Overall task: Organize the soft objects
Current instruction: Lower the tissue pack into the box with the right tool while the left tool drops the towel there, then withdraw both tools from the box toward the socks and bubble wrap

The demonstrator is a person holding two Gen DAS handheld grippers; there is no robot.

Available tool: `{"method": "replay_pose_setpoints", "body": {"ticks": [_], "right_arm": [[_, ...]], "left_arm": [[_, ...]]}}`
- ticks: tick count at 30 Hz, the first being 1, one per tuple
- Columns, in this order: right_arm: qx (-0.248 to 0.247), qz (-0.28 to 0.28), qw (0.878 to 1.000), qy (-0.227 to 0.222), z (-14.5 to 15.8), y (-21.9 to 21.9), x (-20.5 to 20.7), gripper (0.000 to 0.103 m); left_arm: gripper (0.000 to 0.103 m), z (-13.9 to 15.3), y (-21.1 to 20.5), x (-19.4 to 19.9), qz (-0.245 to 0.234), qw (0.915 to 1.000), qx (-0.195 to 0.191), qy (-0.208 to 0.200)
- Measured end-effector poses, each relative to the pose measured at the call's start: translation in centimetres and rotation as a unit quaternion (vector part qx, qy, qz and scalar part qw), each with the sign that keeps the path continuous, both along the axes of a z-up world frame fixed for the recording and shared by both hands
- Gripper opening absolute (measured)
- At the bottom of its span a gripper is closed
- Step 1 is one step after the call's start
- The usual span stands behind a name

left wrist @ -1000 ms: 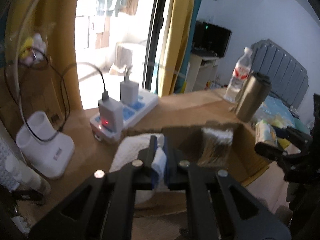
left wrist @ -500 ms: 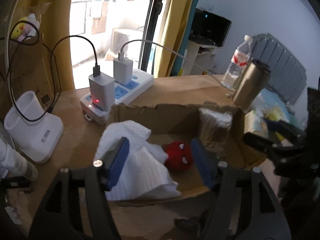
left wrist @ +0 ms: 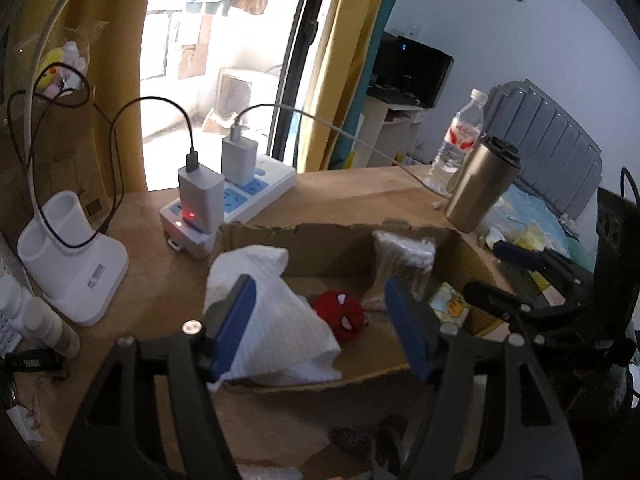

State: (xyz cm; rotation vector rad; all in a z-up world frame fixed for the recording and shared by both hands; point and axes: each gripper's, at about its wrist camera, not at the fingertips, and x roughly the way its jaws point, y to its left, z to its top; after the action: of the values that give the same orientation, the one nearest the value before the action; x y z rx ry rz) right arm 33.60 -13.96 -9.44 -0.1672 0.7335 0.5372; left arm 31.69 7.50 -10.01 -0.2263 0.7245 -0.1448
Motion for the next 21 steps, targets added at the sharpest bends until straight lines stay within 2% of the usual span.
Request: {"method": "replay_pose_setpoints", "body": {"ticks": [21], "right_arm": [[0.005, -0.011, 1.000, -0.021, 2.2, -1.7, -4.4, 0.092]], "left_arm": [[0.069, 2.1, -0.6, -5.4, -0.004, 0.9994, 0.003, -0.034]]}}
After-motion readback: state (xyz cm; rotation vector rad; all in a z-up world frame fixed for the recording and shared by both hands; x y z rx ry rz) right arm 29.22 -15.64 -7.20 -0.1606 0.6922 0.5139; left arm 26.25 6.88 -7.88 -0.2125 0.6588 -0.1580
